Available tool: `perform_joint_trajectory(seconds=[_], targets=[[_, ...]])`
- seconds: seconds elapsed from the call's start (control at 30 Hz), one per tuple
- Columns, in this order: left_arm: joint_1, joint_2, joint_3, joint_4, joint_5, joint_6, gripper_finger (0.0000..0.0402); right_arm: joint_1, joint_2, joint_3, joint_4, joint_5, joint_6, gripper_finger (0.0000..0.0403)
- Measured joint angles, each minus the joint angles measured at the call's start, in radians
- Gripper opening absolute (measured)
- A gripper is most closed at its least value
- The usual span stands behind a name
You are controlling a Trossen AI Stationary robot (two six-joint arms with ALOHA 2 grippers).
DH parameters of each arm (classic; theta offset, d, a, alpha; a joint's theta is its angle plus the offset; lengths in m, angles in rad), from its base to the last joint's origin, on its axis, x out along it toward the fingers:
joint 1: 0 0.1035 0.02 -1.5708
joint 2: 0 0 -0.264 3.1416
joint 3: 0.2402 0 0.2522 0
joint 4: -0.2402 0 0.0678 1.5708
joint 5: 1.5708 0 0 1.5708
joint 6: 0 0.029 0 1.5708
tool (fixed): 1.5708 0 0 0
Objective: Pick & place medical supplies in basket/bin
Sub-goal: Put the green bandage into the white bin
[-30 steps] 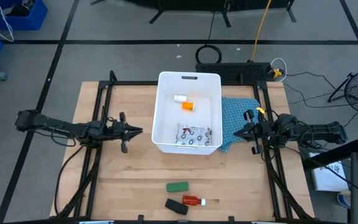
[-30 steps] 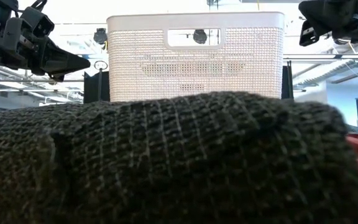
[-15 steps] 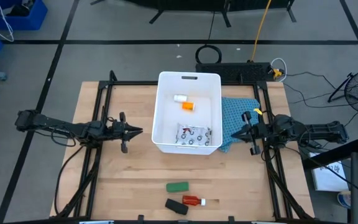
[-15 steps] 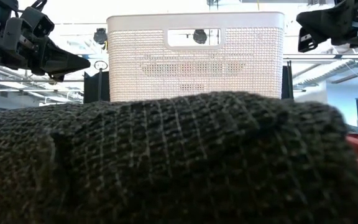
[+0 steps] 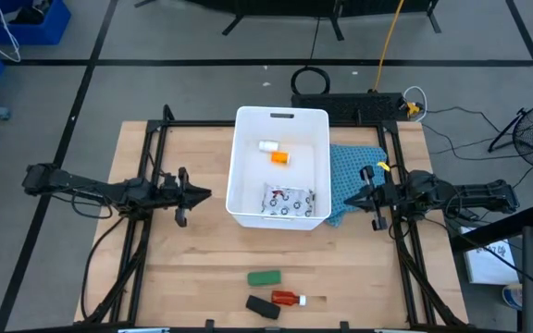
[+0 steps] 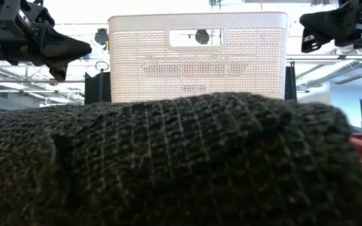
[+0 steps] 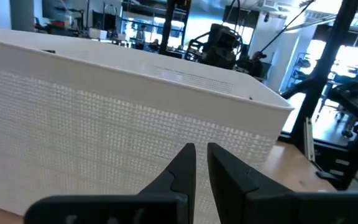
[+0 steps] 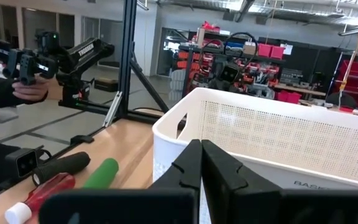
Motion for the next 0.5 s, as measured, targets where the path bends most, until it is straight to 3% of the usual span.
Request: perform_joint_trajectory(seconds=[0.23, 0.37, 0.5], targets=[[0.0, 0.0, 0.0, -0.001, 0.011, -0.02, 0.0047, 0.0, 0.0, 0.0, -0.011, 0.0, 0.001, 0.0], [0.004, -0.002, 0.001, 0.084, -0.016, 0.043, 0.0047, 0.0, 0.0, 0.0, -0.011, 0.0, 0.0, 0.0], [-0.051, 0.026, 0.127, -0.006, 0.02, 0.173, 0.0047, 0.0, 0.0, 0.0, -0.011, 0.0, -0.002, 0.0]])
